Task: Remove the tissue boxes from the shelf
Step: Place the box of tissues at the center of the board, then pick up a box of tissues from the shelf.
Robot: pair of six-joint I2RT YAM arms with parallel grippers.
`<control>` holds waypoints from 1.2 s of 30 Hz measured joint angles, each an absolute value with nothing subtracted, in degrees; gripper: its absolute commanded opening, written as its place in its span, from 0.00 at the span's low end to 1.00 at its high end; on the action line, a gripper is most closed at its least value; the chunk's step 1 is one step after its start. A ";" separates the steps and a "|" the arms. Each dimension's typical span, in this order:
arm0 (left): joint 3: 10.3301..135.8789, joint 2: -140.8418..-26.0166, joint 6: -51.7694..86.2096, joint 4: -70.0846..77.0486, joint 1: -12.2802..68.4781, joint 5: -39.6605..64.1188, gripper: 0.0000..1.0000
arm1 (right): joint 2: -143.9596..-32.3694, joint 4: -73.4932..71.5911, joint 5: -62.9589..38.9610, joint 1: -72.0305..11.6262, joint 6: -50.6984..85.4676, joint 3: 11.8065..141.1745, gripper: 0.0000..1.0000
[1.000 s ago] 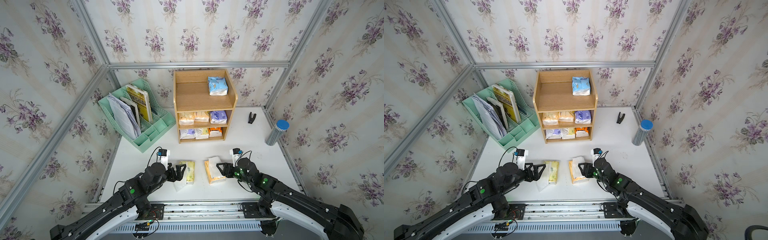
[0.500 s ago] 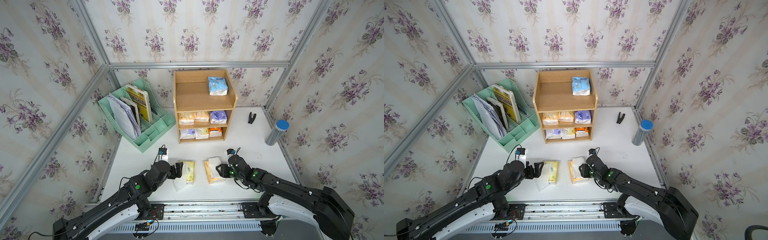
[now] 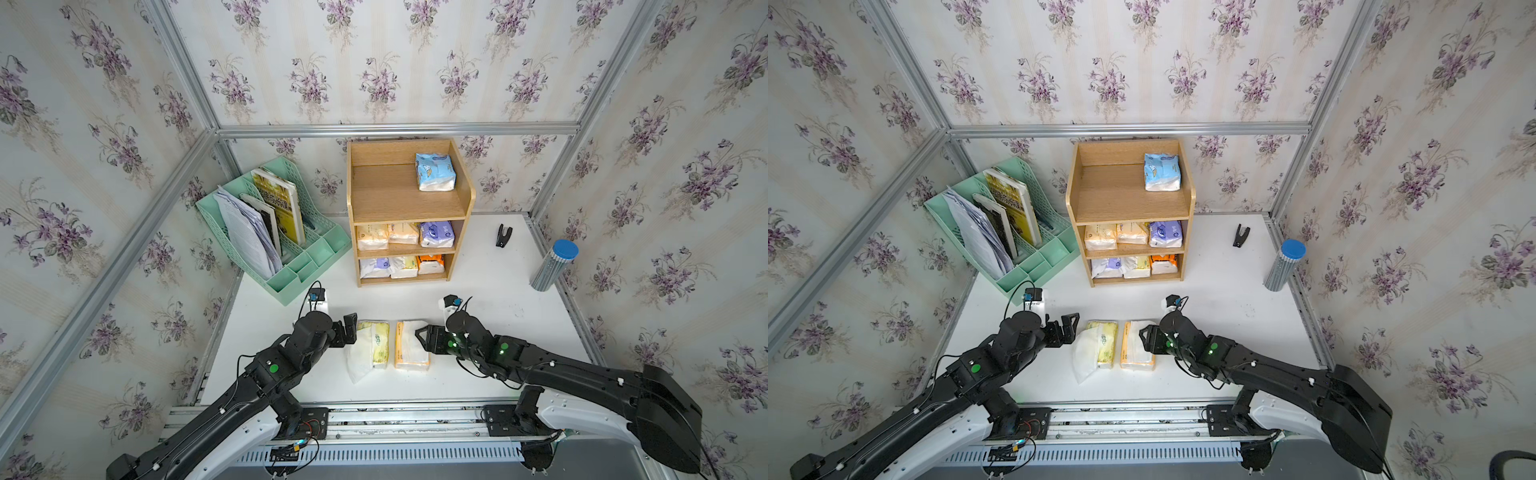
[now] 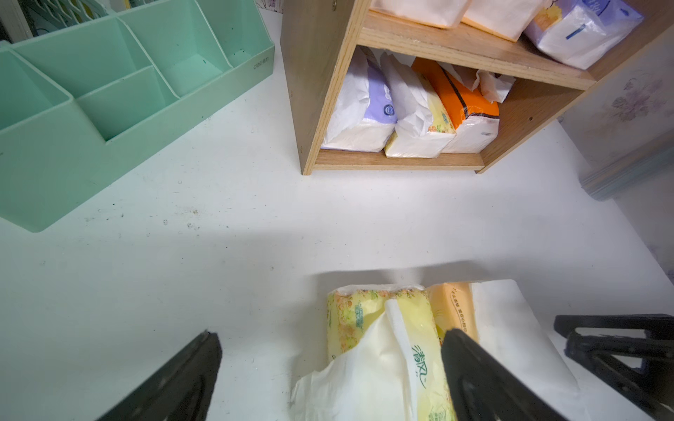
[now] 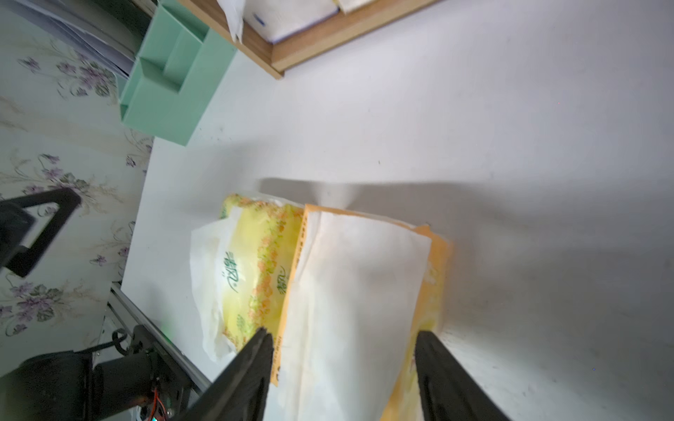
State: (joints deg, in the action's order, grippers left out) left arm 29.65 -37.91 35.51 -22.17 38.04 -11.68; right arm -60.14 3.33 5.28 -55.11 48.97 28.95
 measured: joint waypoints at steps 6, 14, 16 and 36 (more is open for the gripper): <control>34.52 -43.24 31.09 -19.33 32.01 -3.40 0.99 | -55.79 10.41 10.44 -53.93 45.04 38.15 0.69; 44.36 -52.47 25.08 -14.59 30.26 2.57 0.99 | -62.33 10.87 13.26 -46.57 37.15 61.87 0.68; 44.95 -54.43 24.40 -13.15 30.24 4.40 0.99 | -66.41 10.15 13.26 -44.58 35.77 68.55 0.69; 40.99 -58.06 24.49 -8.27 30.15 13.74 0.99 | -96.84 9.80 23.66 -33.69 34.46 99.74 0.73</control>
